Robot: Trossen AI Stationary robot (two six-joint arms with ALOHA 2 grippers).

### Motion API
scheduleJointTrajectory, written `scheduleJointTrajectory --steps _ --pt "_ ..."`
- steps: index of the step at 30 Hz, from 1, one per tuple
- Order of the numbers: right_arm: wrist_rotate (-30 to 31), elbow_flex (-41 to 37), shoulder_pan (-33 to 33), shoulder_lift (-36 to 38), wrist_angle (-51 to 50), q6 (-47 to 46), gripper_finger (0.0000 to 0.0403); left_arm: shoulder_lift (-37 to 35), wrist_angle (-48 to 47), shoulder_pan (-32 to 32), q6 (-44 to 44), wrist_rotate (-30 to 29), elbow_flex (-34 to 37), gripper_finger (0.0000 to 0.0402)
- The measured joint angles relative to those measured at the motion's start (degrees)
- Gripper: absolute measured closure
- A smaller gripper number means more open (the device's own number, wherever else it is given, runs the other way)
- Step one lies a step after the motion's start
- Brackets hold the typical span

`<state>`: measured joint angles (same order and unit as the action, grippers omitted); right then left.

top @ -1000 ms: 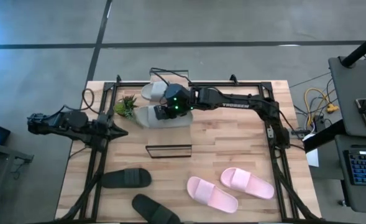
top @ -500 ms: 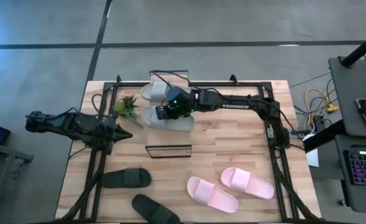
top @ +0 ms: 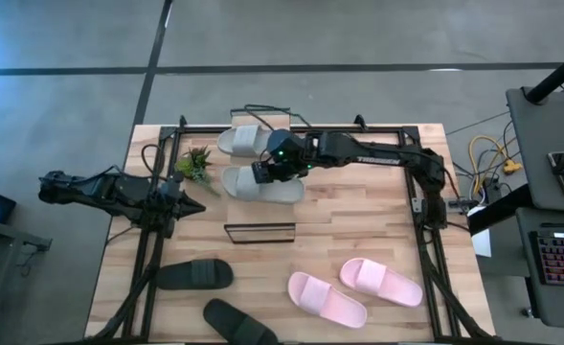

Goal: Pick and place slides into the shelf
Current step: Adjust the gray slides on the shelf

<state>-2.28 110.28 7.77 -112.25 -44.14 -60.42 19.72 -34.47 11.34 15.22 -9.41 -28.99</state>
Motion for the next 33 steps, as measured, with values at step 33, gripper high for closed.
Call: scheduleJointTrajectory --steps 33 --pt "3.34 -0.76 13.22 5.36 -6.53 19.00 0.0394 20.66 11.49 -9.12 -0.81 -6.36 -9.14 0.0402"
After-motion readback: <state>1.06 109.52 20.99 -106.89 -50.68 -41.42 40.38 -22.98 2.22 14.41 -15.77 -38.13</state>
